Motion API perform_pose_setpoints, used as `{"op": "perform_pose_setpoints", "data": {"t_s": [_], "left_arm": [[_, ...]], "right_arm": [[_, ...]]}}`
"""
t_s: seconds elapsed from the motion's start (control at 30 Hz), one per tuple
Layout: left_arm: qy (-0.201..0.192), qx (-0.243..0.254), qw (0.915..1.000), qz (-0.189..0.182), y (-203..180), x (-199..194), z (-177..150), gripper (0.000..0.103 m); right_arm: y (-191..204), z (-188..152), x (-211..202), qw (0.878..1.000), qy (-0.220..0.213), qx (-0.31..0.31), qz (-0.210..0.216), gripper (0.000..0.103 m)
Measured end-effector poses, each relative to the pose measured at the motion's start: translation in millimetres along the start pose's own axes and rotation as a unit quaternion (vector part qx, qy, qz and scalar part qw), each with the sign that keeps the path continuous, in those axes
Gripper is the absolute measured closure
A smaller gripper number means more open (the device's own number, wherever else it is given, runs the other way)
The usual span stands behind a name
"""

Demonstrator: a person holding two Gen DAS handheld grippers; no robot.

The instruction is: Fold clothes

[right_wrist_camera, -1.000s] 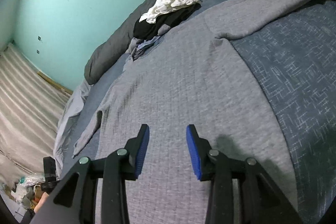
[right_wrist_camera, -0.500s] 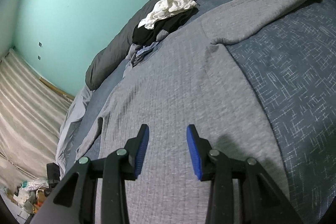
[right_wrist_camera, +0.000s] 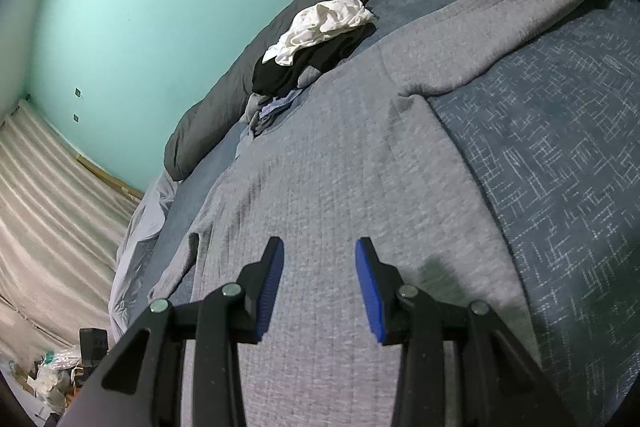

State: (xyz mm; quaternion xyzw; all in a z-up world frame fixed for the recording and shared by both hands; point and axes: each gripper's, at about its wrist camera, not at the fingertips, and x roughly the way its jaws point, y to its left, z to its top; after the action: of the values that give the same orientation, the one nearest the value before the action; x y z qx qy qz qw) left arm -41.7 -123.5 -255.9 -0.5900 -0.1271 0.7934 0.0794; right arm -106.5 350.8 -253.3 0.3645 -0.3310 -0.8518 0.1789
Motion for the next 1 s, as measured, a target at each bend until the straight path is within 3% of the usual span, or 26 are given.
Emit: {"op": "perform_pose_setpoints", "data": {"t_s": [0.23, 0.53, 0.77, 0.87, 0.9, 1.0], "left_arm": [[-0.014, -0.005, 0.9995, 0.030, -1, -5, -6, 0.097], [-0.048, 0.019, 0.9986, 0.011, -30, -3, 19, 0.096], [-0.060, 0.032, 0.9976, -0.008, -56, 22, 38, 0.095], [-0.061, 0.046, 0.9970, -0.010, -65, 37, 48, 0.089], [-0.061, 0.052, 0.9968, -0.008, -67, 40, 51, 0.083], [-0.064, 0.062, 0.9960, -0.004, -70, 45, 55, 0.079]], "right_arm": [[-12, 4, -10, 1.000, -0.013, 0.018, -0.017, 0.066], [-24, 6, -22, 0.998, -0.035, 0.032, -0.043, 0.066], [-26, 15, -37, 0.995, -0.055, 0.018, -0.075, 0.065], [-31, 32, -45, 0.995, -0.057, 0.020, -0.084, 0.063], [-32, 39, -49, 0.994, -0.060, 0.017, -0.088, 0.058], [-42, 71, -67, 0.991, -0.067, -0.012, -0.117, 0.050]]}}
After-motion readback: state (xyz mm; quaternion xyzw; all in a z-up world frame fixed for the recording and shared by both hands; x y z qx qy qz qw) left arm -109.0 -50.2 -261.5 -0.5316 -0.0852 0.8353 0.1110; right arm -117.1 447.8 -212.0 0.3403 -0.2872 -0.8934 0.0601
